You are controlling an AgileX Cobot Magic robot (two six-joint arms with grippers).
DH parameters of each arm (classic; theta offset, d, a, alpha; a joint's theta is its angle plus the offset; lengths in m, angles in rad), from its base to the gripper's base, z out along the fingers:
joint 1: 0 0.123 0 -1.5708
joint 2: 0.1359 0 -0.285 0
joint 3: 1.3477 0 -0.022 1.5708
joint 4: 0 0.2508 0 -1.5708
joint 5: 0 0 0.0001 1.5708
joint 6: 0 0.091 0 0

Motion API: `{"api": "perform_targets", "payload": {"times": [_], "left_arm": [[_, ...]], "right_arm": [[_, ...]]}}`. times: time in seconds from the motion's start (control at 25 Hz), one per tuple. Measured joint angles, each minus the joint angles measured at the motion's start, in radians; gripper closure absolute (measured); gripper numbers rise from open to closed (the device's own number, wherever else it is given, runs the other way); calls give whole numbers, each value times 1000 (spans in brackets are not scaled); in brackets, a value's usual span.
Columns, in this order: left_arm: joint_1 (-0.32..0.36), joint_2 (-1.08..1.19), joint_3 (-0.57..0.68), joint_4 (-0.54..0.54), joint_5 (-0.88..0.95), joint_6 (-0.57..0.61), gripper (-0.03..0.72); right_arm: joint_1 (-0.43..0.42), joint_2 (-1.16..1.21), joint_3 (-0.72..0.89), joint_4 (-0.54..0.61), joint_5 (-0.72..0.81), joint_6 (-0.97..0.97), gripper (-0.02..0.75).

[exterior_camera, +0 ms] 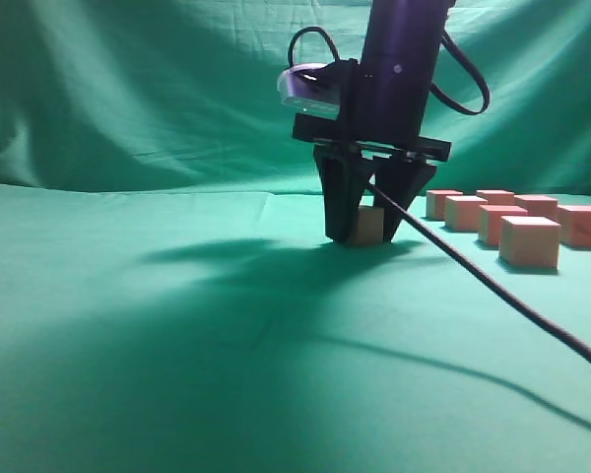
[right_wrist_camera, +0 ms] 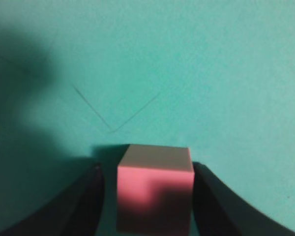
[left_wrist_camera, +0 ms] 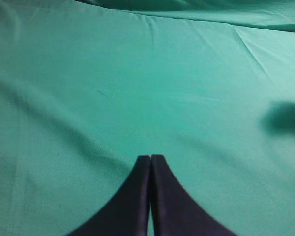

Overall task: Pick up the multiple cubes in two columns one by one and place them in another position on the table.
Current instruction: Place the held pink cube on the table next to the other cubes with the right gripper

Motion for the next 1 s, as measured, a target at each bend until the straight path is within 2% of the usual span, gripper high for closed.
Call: {"api": "perform_targets", "payload": {"times": [0.24, 0.48, 0.72, 0.88, 1.0], "left_arm": [[0, 0, 0, 0, 0, 0, 688], [0, 0, 0, 0, 0, 0, 688], [0, 0, 0, 0, 0, 0, 688], [0, 0, 0, 0, 0, 0, 688], [0, 0, 0, 0, 0, 0, 688]], "right_arm": [[0, -32, -3, -50, 34, 2, 344], [0, -80, -93, -110, 139, 42, 344], [0, -139, -173, -226, 169, 219, 344], [0, -258, -123, -299, 173, 312, 344], [-13, -399, 1, -332, 174, 350, 344]]}}
